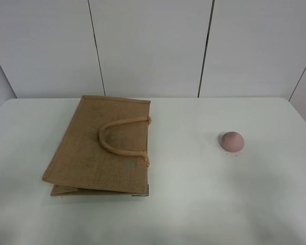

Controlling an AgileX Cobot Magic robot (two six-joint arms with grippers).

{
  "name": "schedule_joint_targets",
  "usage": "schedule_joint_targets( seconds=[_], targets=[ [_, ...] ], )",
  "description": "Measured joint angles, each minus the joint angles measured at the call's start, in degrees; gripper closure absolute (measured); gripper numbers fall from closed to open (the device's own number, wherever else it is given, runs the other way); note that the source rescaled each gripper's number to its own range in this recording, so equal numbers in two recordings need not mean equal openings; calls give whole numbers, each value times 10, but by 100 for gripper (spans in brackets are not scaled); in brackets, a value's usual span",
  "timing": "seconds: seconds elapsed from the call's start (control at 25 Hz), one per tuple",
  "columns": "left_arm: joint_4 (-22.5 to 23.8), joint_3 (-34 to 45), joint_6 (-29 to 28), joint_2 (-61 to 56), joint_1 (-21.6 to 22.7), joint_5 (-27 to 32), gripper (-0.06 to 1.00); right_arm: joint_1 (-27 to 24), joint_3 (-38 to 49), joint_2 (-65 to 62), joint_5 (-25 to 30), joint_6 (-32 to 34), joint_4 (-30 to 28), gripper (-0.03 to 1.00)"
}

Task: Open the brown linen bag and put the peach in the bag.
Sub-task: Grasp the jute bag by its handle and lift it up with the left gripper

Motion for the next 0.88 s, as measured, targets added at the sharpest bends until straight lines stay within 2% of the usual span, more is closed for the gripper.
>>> schedule_joint_targets(
  seconds=[0.48,0.56,0.6,0.64,0.68,0.88],
  targets=[
    [1,-1,0,0,0,0,19,0,0,0,0,0,0,-3],
    [-1,-6,0,0,0,0,16,0,0,0,0,0,0,-3],
    [-2,-9,0,2,0,0,12,0,0,0,0,0,0,-3],
    [-7,-17,0,22,0,0,3,0,0,0,0,0,0,-3],
    [-8,-23,0,45,0,0,0,0,0,0,0,0,0,-3],
    [-8,-81,0,186,0,-23,-5,0,0,0,0,0,0,-3]
  ],
)
